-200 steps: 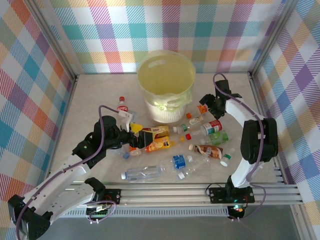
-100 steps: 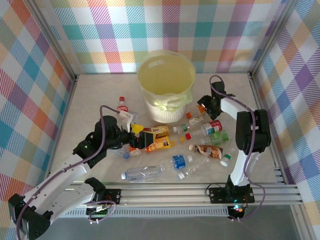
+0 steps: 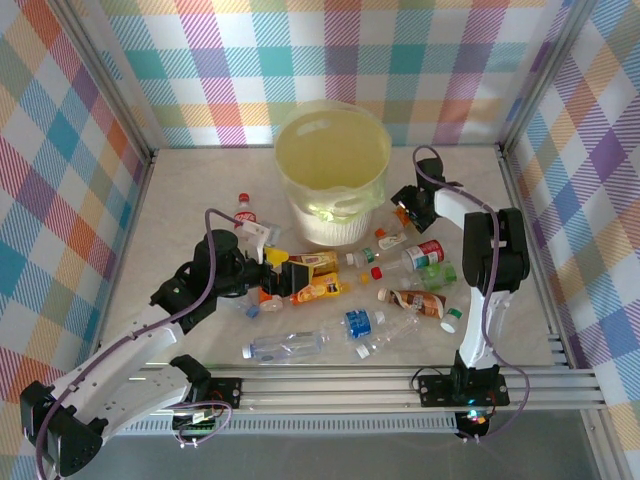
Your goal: Put the plastic bottles in the bin
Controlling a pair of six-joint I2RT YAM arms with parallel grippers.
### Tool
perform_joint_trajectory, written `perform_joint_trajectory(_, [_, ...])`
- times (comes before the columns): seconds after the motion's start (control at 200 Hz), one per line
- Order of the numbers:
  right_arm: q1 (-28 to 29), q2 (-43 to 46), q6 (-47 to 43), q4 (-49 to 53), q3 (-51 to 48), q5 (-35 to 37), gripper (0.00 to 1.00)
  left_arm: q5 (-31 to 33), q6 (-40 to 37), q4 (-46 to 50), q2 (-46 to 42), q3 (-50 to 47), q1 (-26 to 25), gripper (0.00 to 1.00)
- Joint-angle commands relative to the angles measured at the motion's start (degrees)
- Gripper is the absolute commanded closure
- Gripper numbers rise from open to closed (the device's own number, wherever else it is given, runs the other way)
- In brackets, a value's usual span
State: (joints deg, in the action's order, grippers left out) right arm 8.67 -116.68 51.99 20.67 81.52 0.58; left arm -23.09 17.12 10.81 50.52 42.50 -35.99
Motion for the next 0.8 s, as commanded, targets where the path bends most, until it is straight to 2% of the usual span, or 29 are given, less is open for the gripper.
perform_joint_trajectory(0.0, [0.3, -0.6, -2.1, 0.7, 2.6, 1.2, 0.25, -0.1, 0.0, -1.1, -0.3, 0.2, -1.0, 0.0])
perform_joint_trajectory(0.125, [0.3, -0.6, -3.8, 0.1, 3.2, 2.1, 0.31, 0.2, 0.4, -1.3, -0.4, 0.1, -1.1, 0.0])
perform_joint_trajectory(0.36, [0.3, -0.8, -6.0, 0.8, 4.8, 1.9, 0.37, 0.3, 1.2, -1.6, -0.3, 0.2, -1.2, 0.0])
perform_joint_trajectory(0.555, [0.3, -1.3, -7.0, 2.1, 5.5, 1.8, 0.31, 0.5, 1.4, -1.9, 0.2, 0.5, -1.4, 0.0])
perform_joint_trajectory(0.795, [0.5, -2.5, -6.5, 2.1, 4.7, 0.3, 0.29, 0.4, 1.4, -1.8, 0.8, 0.9, -1.6, 0.0])
